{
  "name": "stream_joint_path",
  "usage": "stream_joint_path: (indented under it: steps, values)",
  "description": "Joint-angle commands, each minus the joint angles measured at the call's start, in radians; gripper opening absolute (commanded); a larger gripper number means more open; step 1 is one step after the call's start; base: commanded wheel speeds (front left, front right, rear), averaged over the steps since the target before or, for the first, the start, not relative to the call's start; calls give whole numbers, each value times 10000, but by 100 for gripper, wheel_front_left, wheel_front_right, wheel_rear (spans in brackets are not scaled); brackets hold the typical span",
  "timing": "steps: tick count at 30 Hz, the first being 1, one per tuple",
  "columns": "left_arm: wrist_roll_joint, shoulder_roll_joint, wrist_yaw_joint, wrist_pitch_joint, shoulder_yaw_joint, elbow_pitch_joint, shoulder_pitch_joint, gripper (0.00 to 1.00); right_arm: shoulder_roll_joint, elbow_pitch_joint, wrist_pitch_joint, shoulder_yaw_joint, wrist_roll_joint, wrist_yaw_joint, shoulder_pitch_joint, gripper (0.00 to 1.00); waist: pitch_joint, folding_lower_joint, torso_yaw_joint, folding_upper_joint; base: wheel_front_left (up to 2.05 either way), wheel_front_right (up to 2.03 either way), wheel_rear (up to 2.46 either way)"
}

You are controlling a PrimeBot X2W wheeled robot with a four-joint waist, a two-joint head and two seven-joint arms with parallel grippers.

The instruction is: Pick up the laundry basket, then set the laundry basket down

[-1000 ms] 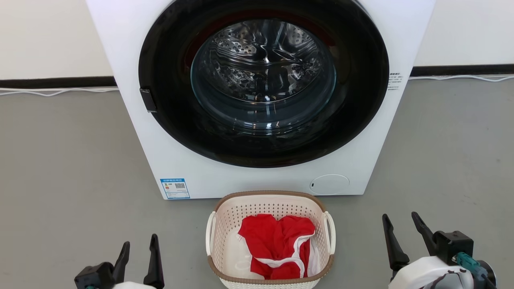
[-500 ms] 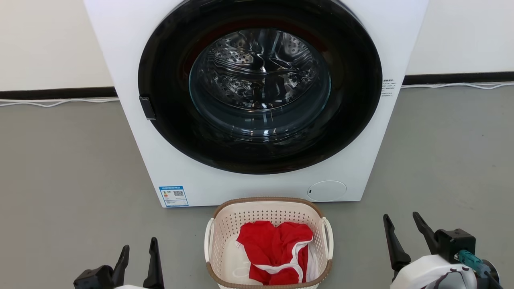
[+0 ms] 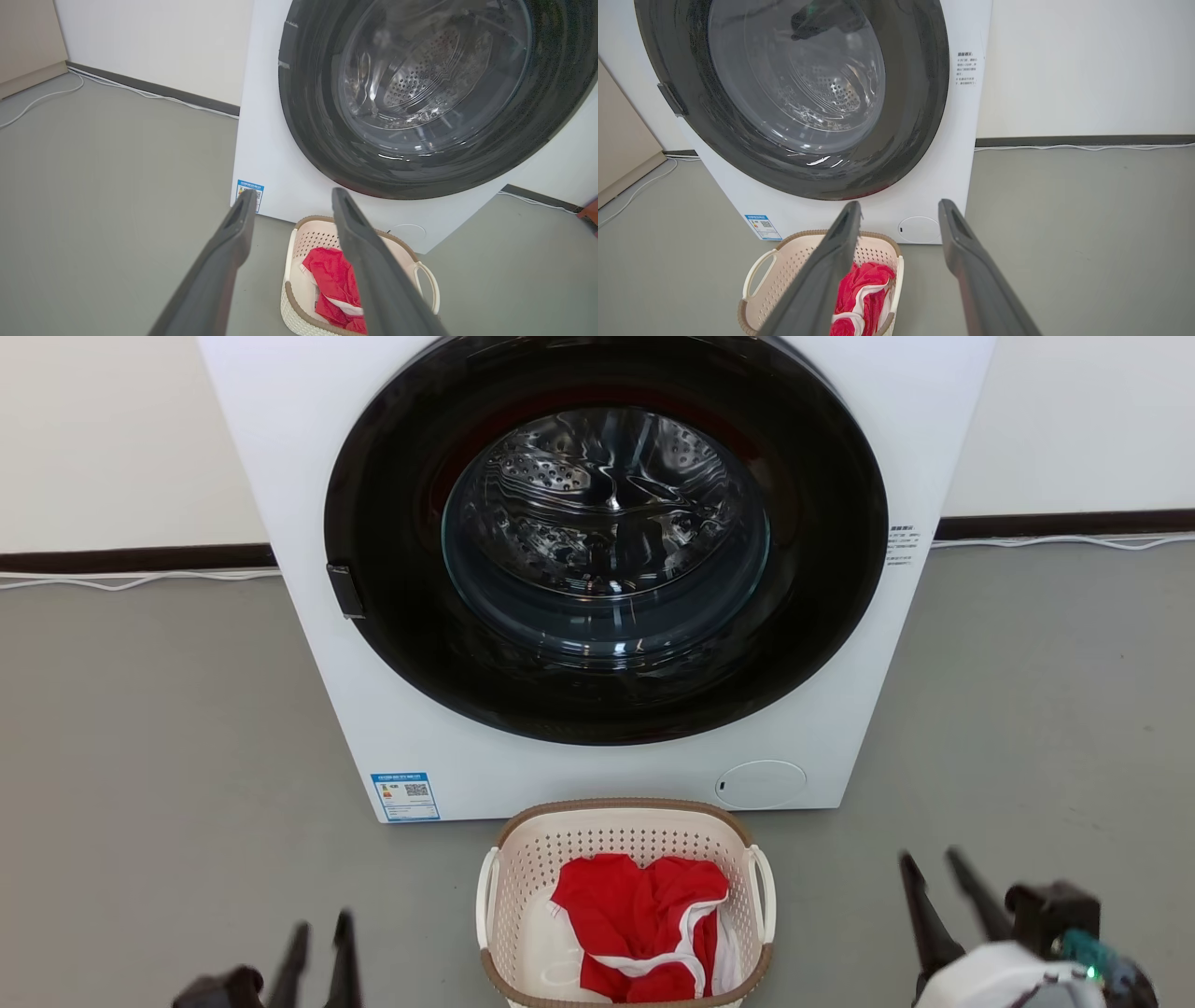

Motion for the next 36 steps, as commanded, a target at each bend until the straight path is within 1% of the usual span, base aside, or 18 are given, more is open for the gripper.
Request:
stream_joint_path:
  steps: [1,4,8,11,13,36]
  values:
    - [-4,-33,0,3,-3,169,83,0,13,168,1,-1,4,0,120,0,0,1,0,-1,0,0,0]
    - [-280,-34,-39,111,67,211,-6,0,12,246,101,-97,322,0,11,0,11,3,5,-1,0,0,0]
    - [-684,-36,-90,220,112,179,-57,0,10,222,176,-113,838,1,-16,0,11,22,8,-1,0,0,0]
    - [-985,-38,-129,286,131,158,-90,0,9,187,190,-89,1224,2,-15,0,38,5,11,-1,0,0,0]
    - [-1185,-39,-155,330,145,146,-120,0,8,163,197,-74,1478,2,-23,0,58,1,13,-1,0,0,0]
    - [-3373,-51,-438,865,348,38,-455,0,-3,22,420,-68,4213,5,-181,0,174,1,36,-1,0,0,0]
